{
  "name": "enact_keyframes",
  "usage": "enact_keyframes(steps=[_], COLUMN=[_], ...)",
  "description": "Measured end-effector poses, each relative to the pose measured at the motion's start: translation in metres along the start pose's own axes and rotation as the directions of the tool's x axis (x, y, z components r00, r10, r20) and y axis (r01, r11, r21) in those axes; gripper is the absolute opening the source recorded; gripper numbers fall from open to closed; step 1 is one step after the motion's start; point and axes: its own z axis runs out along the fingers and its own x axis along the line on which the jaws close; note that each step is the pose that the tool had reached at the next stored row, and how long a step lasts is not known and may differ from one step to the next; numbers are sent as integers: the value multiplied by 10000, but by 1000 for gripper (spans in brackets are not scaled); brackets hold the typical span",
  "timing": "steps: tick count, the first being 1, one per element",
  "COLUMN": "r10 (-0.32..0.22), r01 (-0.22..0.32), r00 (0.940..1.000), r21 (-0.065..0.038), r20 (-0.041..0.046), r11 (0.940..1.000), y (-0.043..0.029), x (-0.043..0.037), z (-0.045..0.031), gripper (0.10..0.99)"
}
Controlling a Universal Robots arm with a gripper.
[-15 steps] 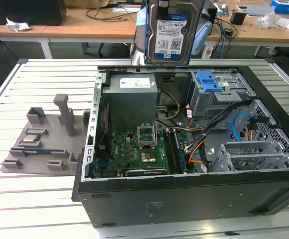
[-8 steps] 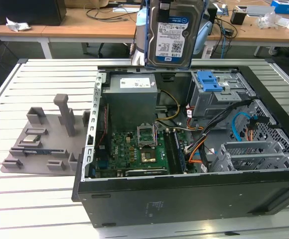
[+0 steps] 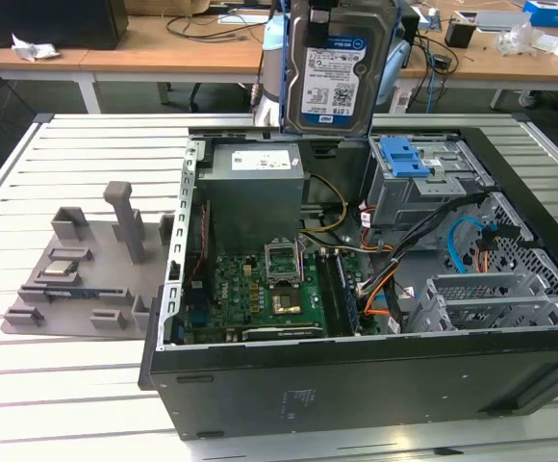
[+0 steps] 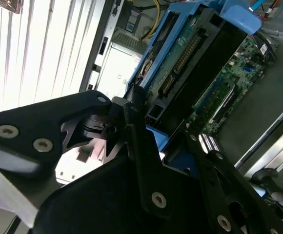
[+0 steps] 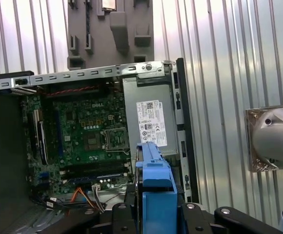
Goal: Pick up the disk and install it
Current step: 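Pick up the disk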
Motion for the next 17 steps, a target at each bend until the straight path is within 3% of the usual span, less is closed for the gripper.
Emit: enact_keyframes(steps=[5,17], r10=[-1,-1], r01=[1,1], r00=[10000,10000], r21=[0,0], r20=[0,-1], r11=[10000,10000], y=[-9,-20], x=[75,170], z=[1,2], gripper=[369,369])
